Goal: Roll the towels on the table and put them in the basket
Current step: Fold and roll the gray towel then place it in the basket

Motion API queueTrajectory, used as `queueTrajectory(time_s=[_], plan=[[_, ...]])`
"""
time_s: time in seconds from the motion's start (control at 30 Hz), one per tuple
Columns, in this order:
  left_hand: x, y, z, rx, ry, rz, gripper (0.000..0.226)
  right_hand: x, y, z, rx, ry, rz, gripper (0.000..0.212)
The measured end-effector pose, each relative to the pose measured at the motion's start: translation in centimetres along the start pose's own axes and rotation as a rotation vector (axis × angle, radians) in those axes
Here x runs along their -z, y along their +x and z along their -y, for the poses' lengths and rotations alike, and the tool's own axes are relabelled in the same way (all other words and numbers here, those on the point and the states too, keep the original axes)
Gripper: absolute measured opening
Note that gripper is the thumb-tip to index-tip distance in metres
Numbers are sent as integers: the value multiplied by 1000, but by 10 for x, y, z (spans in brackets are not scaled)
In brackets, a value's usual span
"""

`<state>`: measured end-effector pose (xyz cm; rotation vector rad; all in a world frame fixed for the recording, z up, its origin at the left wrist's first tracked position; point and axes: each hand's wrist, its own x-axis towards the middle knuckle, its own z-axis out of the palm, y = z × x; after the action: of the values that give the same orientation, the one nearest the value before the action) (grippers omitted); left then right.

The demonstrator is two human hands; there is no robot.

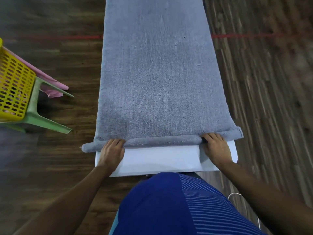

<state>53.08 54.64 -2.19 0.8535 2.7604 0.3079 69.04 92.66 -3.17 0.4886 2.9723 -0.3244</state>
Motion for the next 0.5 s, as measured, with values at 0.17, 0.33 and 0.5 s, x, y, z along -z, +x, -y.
queueTrajectory(time_s=[0.17,0.33,0.5], plan=[[6,4,0,102,-62,114,29,12,13,1,-83,-26,149,19],[5,11,5,90,-54,-45,22,11,16,-4,-125,-25,-4,21],[-4,-2,-2,-61,23,-146,32,3,3,2,35,-38,-73,27]])
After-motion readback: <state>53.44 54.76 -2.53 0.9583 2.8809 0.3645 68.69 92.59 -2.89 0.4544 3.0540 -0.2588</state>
